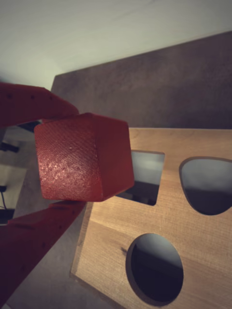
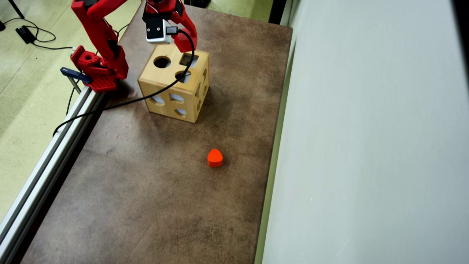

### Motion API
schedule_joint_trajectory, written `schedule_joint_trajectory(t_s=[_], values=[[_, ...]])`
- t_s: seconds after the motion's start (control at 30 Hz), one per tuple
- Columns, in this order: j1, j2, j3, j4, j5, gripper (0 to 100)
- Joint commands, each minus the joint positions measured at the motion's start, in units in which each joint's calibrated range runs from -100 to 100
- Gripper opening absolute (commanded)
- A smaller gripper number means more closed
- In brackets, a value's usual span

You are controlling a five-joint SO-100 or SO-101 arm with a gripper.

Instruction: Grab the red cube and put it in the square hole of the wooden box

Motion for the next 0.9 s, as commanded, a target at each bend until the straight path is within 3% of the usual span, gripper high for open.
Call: schedule_joint_trajectory(t_s=[0.0, 0.87], values=[[0.29, 1.39, -2.82, 0.57, -0.20, 1], [3.49, 2.92, 1.11, 0.17, -2.59, 1]])
